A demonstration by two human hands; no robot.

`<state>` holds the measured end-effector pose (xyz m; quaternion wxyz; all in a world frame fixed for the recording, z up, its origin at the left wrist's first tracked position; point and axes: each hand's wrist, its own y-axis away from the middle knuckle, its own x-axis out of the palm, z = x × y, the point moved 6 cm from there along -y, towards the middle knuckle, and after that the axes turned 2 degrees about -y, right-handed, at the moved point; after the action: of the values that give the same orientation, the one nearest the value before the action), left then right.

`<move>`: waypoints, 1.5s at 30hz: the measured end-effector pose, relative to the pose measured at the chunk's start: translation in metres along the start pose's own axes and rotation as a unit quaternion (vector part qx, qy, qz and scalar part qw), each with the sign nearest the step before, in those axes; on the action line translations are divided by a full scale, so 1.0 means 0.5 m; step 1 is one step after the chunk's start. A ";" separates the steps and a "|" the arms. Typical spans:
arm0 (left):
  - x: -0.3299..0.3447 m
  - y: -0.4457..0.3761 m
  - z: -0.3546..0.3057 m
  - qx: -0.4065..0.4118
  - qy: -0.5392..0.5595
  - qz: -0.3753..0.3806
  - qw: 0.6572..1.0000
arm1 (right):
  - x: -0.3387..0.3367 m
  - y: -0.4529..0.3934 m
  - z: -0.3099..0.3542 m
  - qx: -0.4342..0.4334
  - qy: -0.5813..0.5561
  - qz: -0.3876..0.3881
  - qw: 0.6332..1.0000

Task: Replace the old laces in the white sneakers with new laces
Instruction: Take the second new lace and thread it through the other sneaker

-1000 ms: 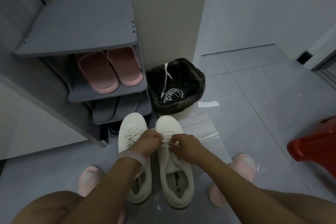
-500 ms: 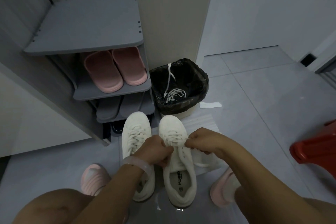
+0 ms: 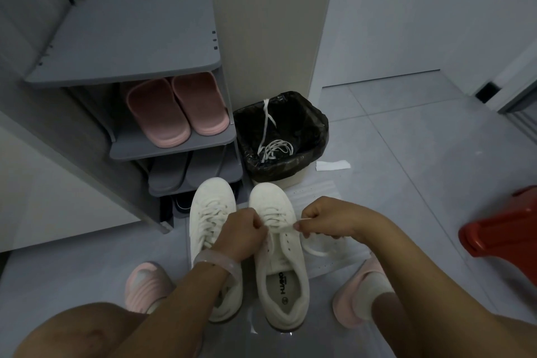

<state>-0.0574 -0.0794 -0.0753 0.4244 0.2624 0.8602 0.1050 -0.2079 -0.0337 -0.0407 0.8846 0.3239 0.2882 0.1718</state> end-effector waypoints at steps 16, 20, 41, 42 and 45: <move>-0.018 -0.021 0.017 -0.069 0.189 -0.027 0.979 | 0.044 -0.043 0.002 -0.060 0.128 -0.078 0.987; 0.000 -0.009 0.008 0.007 0.004 -0.021 1.000 | 0.043 -0.048 0.002 -0.065 0.142 -0.090 0.984; 0.023 -0.031 0.019 -0.132 0.286 0.084 0.945 | 0.076 -0.058 0.015 -0.063 0.114 -0.070 0.989; 0.023 -0.032 0.022 -0.150 0.280 0.089 0.944 | 0.080 -0.057 0.018 -0.063 0.117 -0.069 0.989; 0.009 -0.031 0.026 -0.129 0.182 0.047 0.974 | 0.085 -0.057 0.021 -0.056 0.124 -0.082 0.987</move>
<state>-0.0551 -0.0908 -0.0927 0.2855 0.2222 0.8889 0.2809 -0.1653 -0.0388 -0.0705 0.8699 0.2257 0.4108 0.1536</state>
